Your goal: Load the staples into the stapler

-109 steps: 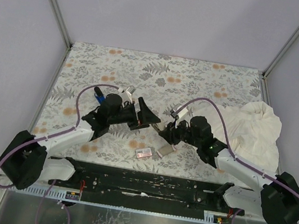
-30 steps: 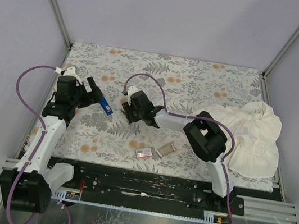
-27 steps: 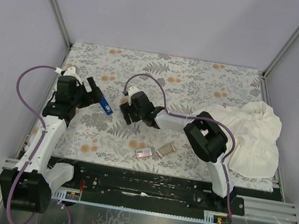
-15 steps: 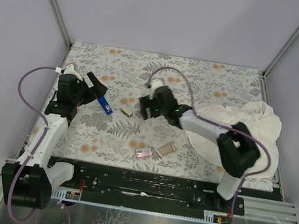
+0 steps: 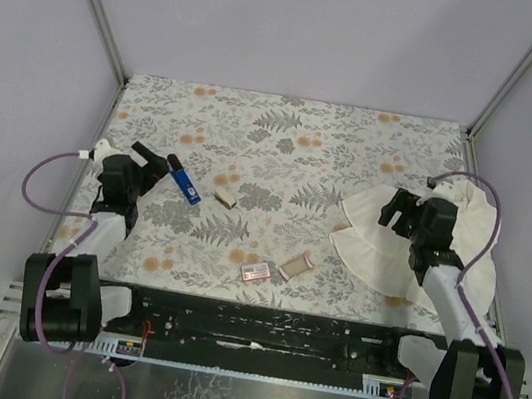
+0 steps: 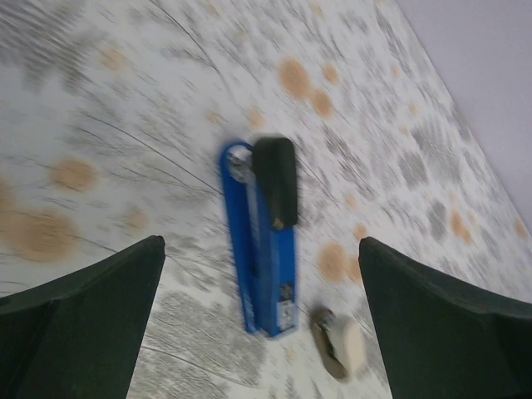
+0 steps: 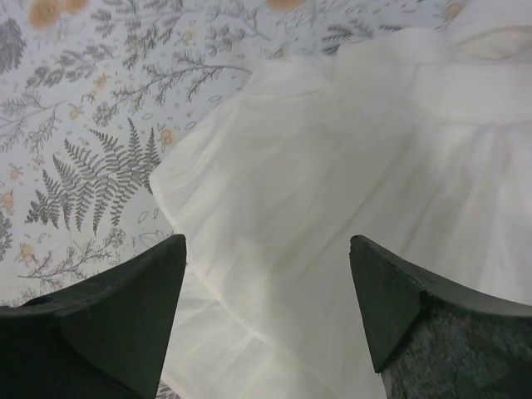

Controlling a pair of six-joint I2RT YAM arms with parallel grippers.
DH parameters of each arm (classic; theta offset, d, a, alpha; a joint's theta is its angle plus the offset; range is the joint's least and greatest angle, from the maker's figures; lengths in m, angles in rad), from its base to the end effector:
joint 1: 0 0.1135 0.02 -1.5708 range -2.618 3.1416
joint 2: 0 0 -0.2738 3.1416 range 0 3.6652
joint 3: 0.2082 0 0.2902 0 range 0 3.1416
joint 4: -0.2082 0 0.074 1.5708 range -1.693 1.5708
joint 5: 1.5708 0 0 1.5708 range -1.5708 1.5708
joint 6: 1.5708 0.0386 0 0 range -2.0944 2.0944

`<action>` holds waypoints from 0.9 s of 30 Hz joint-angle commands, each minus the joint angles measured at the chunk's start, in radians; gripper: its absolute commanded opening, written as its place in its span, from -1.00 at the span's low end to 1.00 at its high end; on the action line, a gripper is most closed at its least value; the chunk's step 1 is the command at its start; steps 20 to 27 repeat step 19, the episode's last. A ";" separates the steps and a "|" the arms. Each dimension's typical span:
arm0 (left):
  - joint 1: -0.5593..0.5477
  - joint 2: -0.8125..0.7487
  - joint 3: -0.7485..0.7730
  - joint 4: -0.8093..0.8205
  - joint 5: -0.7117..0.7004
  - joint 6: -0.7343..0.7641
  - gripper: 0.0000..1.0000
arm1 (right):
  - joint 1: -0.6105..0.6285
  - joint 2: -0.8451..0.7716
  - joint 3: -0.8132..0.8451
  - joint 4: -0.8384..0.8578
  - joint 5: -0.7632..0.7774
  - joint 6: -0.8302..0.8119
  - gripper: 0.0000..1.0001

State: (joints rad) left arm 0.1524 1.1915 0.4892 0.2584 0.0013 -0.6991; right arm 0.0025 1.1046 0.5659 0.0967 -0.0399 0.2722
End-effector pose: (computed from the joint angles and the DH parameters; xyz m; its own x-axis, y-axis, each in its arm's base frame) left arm 0.2726 0.0418 0.1819 -0.2280 -0.6861 -0.6909 -0.3885 0.7147 -0.5816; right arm 0.2732 0.0022 0.2158 -0.4224 0.2676 -0.8660 0.0779 0.9626 0.2595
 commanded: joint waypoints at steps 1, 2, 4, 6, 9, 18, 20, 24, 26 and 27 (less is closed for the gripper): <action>0.009 -0.084 -0.115 0.269 -0.316 0.169 1.00 | -0.007 -0.148 -0.162 0.290 0.128 -0.005 0.72; 0.010 -0.077 -0.146 0.321 -0.337 0.204 1.00 | -0.007 -0.169 -0.213 0.359 0.165 -0.004 0.73; 0.007 -0.035 -0.191 0.431 -0.347 0.288 1.00 | -0.007 -0.175 -0.308 0.510 0.199 -0.029 0.74; 0.008 0.019 -0.216 0.498 -0.329 0.337 0.99 | -0.007 -0.158 -0.391 0.656 0.234 -0.046 0.74; 0.008 0.089 -0.246 0.597 -0.285 0.368 1.00 | -0.007 -0.108 -0.437 0.737 0.265 -0.062 0.74; 0.005 0.158 -0.184 0.583 -0.215 0.411 1.00 | -0.007 0.012 -0.441 0.797 0.260 -0.090 0.73; 0.005 0.156 -0.185 0.587 -0.210 0.415 1.00 | -0.007 0.016 -0.439 0.800 0.261 -0.092 0.73; 0.005 0.156 -0.185 0.587 -0.210 0.415 1.00 | -0.007 0.016 -0.439 0.800 0.261 -0.092 0.73; 0.005 0.156 -0.185 0.587 -0.210 0.415 1.00 | -0.007 0.016 -0.439 0.800 0.261 -0.092 0.73; 0.005 0.156 -0.185 0.587 -0.210 0.415 1.00 | -0.007 0.016 -0.439 0.800 0.261 -0.092 0.73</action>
